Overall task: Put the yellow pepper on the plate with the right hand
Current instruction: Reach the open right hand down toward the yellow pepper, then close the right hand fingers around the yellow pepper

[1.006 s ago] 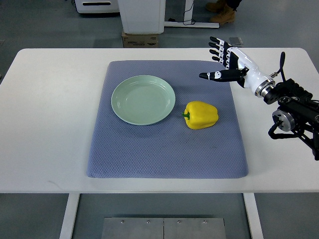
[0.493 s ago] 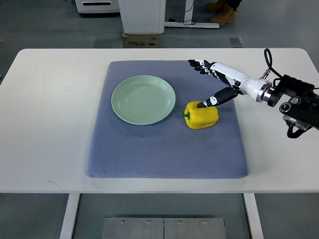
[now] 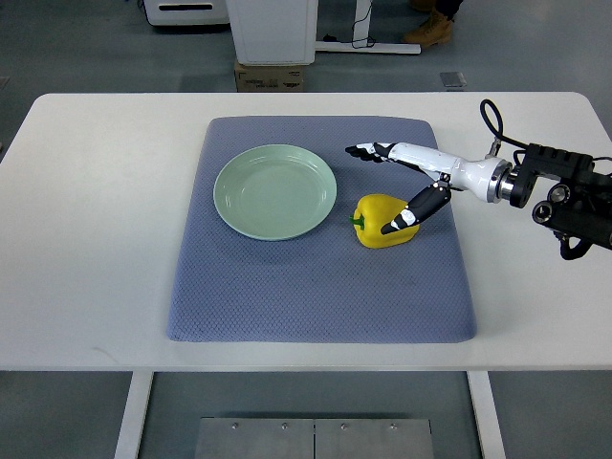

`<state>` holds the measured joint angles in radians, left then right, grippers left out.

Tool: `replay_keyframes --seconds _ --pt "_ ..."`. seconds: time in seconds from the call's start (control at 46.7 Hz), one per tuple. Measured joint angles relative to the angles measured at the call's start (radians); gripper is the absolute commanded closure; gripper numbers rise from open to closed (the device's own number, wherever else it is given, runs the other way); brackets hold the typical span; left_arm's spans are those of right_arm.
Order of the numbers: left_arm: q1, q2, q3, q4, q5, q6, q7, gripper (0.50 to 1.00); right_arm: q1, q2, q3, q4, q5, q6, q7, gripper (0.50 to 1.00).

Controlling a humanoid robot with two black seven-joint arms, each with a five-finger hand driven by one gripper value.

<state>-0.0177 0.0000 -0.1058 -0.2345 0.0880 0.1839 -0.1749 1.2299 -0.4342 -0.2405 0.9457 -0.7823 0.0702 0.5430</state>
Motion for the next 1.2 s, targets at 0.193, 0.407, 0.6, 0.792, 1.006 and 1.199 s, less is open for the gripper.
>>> replay_keyframes --seconds 0.193,0.407,0.6,0.792,1.006,1.199 --pt "0.000 0.000 0.000 0.000 0.000 0.000 0.000 0.500 0.007 0.011 -0.051 -0.016 -0.031 -0.006 0.001 0.500" --pt "0.001 0.000 0.000 0.000 0.000 0.000 0.000 0.500 0.007 0.028 -0.066 -0.032 -0.055 -0.009 -0.002 0.500" --pt "-0.001 0.000 0.000 0.000 0.000 0.000 0.000 0.500 0.006 0.061 -0.073 -0.058 -0.057 -0.023 -0.003 0.500" --pt "0.000 0.000 0.000 0.000 0.000 0.000 0.000 0.500 -0.001 0.083 -0.091 -0.084 -0.065 -0.039 -0.003 0.511" --pt "0.000 0.000 0.000 0.000 0.000 0.000 0.000 0.500 -0.006 0.089 -0.092 -0.099 -0.069 -0.040 -0.001 0.578" --pt "0.000 0.000 0.000 0.001 0.000 0.000 0.000 0.500 -0.010 0.091 -0.095 -0.099 -0.069 -0.040 -0.001 0.626"
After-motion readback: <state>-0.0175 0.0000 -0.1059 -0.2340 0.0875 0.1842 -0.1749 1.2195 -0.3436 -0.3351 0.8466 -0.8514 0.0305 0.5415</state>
